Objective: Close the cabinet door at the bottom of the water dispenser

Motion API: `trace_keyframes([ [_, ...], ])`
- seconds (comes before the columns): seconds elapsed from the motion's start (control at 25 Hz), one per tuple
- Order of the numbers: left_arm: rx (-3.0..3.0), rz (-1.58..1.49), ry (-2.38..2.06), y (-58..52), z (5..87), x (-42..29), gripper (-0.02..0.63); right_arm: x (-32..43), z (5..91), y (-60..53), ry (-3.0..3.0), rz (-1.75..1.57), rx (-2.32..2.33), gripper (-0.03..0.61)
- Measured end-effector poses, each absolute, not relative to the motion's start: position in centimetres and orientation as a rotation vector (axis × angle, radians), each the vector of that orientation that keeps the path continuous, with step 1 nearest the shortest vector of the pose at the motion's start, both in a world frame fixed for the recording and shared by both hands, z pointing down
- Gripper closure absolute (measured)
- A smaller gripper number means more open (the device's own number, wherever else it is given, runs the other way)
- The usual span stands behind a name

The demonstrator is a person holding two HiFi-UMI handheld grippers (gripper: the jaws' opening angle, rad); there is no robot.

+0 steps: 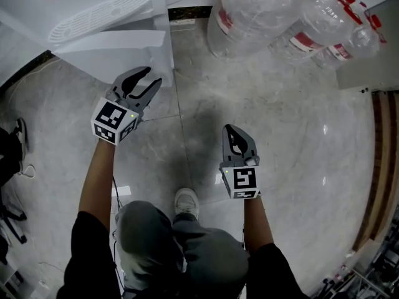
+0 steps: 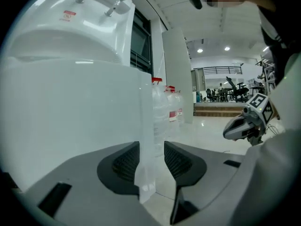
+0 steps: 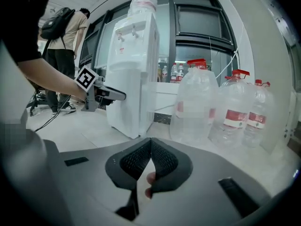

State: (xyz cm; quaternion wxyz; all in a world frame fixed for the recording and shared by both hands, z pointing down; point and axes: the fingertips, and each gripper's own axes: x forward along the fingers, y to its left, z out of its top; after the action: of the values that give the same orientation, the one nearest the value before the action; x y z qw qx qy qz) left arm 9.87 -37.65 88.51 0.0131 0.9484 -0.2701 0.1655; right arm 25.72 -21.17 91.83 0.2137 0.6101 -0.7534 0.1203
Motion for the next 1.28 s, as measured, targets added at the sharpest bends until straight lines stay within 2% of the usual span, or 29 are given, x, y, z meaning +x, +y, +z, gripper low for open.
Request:
trace_keyframes([
  [0.2, 2.832, 0.434, -0.997, -42.0, 89.4, 9.2, 0.439, 27.5, 92.8, -20.3, -2.050, 0.355, 1.712, 0.565],
  [0.56, 2.833, 0.443, -1.021, -41.9, 89.6, 8.4, 0.441, 26.9, 93.0, -20.6, -2.061, 0.356, 1.709, 0.566],
  [1.0, 2.837, 0.376, -1.122, -37.0, 85.7, 4.0, 0.579, 21.8, 89.6, -22.5, -2.162, 0.293, 1.691, 0.566],
  [1.28, 2.805, 0.391, -1.226, -32.9, 84.0, -1.5, 0.597, 16.6, 88.5, -22.7, -2.228, 0.295, 1.599, 0.566],
])
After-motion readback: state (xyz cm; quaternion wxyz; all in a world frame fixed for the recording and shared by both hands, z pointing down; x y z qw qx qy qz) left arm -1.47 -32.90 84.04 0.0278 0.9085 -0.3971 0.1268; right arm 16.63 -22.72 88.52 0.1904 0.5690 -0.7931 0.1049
